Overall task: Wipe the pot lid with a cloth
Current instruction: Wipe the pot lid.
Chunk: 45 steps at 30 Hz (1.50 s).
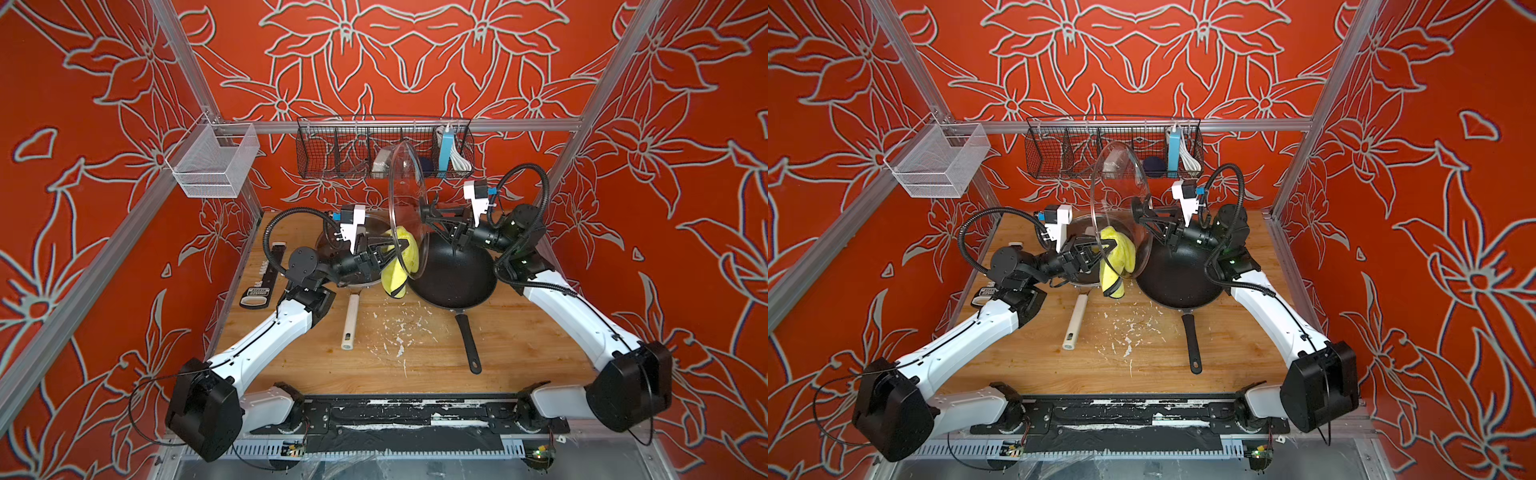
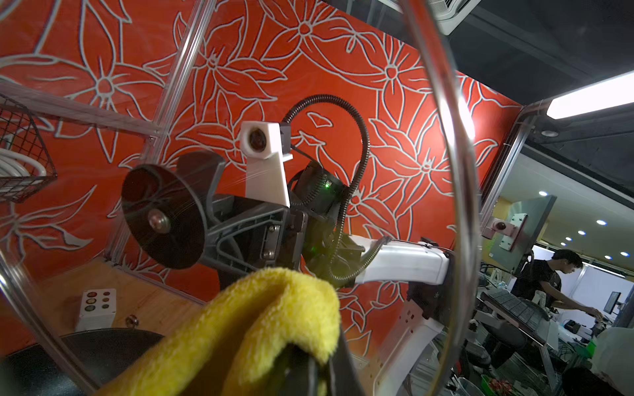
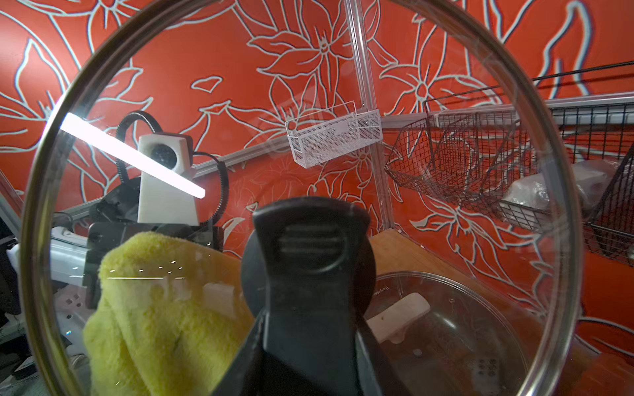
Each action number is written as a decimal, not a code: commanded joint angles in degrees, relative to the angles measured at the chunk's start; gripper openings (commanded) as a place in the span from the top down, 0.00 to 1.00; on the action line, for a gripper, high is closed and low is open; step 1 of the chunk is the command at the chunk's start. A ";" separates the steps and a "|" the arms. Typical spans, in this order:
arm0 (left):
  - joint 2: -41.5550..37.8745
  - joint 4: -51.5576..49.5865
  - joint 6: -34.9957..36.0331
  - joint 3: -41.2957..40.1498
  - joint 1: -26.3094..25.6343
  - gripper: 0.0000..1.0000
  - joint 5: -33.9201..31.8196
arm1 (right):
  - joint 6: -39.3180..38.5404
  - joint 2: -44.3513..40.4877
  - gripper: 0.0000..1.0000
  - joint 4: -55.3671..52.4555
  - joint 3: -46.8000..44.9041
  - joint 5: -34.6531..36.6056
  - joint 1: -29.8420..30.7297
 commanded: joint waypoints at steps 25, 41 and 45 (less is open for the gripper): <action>17.22 8.95 -12.93 25.04 11.27 1.00 3.89 | 1.60 -4.00 1.00 9.96 -2.67 -3.97 2.45; 32.49 16.01 -20.84 32.53 11.90 1.00 3.47 | 3.17 -6.43 1.00 12.14 -2.16 -4.67 6.47; 32.69 15.89 -20.77 31.25 11.60 1.00 3.93 | 5.23 -5.91 1.00 15.06 -0.89 -4.58 6.48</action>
